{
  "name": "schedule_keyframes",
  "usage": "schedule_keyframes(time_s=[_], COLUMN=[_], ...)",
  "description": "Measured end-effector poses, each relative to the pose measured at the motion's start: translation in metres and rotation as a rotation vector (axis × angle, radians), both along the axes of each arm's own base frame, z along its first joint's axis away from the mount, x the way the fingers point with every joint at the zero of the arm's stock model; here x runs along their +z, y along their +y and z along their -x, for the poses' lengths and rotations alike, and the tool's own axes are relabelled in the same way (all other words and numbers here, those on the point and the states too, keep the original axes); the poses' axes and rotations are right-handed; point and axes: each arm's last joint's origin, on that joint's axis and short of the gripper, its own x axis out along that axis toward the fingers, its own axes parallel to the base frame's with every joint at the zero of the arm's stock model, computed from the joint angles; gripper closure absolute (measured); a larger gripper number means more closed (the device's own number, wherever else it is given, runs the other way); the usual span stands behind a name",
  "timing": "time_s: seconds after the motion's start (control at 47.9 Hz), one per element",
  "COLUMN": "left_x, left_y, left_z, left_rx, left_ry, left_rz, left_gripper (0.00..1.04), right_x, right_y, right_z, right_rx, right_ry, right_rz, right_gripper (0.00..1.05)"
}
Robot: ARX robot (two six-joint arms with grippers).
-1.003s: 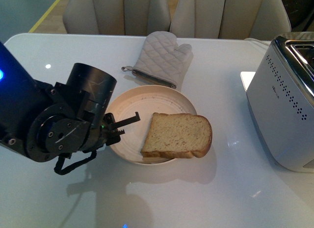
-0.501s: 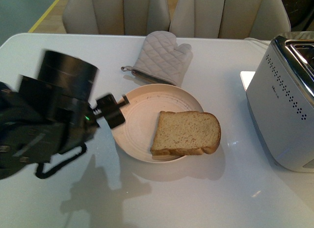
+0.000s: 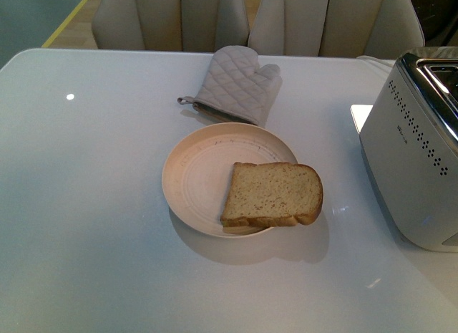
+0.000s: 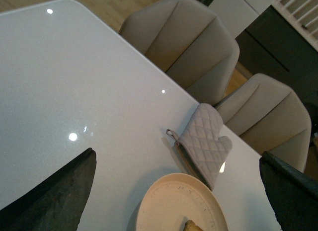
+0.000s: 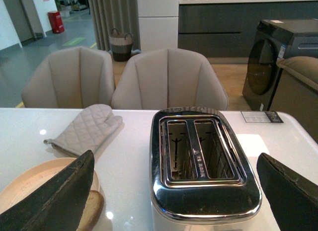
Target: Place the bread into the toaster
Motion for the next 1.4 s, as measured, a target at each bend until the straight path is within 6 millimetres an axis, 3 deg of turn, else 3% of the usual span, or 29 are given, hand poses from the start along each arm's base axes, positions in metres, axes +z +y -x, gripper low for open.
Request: schedule_keyframes(time_s=[0.209, 0.313, 0.418, 0.606, 0.689, 1.003, 1.4], left_x=[0.010, 0.003, 0.001, 0.003, 0.003, 0.008, 0.010], left_y=[0.005, 0.015, 0.029, 0.040, 0.045, 0.061, 0.062], left_z=[0.032, 0.046, 0.059, 0.070, 0.076, 0.089, 0.100], left_rx=[0.026, -0.114, -0.152, -0.161, -0.161, -0.149, -0.152], left_ry=[-0.075, -0.228, -0.239, -0.237, -0.238, -0.252, -0.260], left_rz=[0.002, -0.207, -0.502, -0.588, -0.602, -0.612, -0.613], left_gripper=[0.08, 0.27, 0.52, 0.82, 1.02, 1.02, 1.02], right_x=[0.000, 0.000, 0.000, 0.000, 0.000, 0.000, 0.000], right_y=[0.000, 0.000, 0.000, 0.000, 0.000, 0.000, 0.000], right_z=[0.000, 0.000, 0.000, 0.000, 0.000, 0.000, 0.000], right_rx=[0.000, 0.000, 0.000, 0.000, 0.000, -0.001, 0.000], right_ry=[0.000, 0.000, 0.000, 0.000, 0.000, 0.000, 0.000], right_rz=[0.000, 0.000, 0.000, 0.000, 0.000, 0.000, 0.000], right_gripper=[0.09, 0.09, 0.09, 0.09, 0.09, 0.09, 0.09])
